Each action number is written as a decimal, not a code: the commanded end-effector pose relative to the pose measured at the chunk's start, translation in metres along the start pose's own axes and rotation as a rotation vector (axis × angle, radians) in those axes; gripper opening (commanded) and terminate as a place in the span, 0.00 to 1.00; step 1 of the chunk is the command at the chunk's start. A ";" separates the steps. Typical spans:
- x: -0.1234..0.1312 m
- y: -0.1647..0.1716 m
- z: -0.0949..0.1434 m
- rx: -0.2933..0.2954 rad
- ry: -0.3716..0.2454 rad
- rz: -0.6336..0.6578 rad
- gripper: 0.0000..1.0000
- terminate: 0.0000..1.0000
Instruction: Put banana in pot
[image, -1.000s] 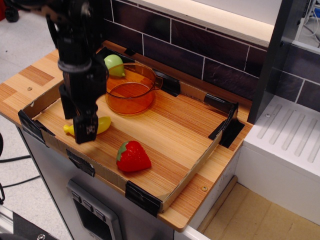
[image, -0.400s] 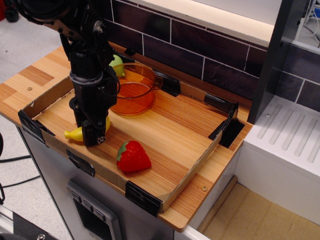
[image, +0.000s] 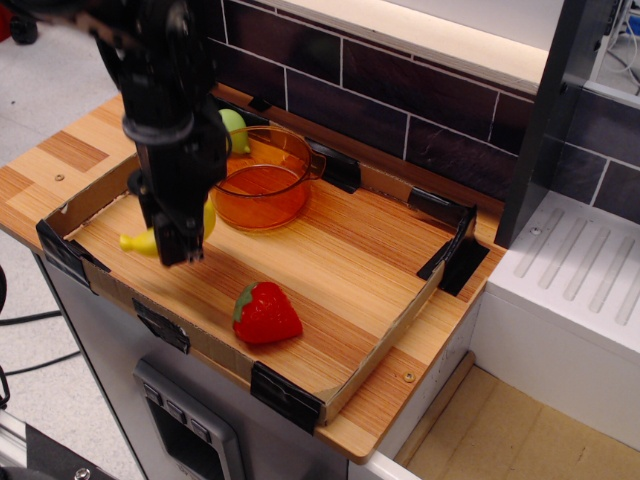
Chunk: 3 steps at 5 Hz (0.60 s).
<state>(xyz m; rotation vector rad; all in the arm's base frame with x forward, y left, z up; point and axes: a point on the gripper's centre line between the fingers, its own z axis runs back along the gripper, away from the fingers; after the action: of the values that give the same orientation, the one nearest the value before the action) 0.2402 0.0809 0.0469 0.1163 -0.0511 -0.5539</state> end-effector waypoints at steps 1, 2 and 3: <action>0.047 0.022 0.052 0.019 -0.097 0.093 0.00 0.00; 0.071 0.039 0.041 0.001 -0.046 0.179 0.00 0.00; 0.084 0.051 0.034 0.018 -0.026 0.223 0.00 0.00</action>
<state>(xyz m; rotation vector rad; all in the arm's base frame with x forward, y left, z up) 0.3223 0.0687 0.0739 0.1009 -0.0467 -0.3268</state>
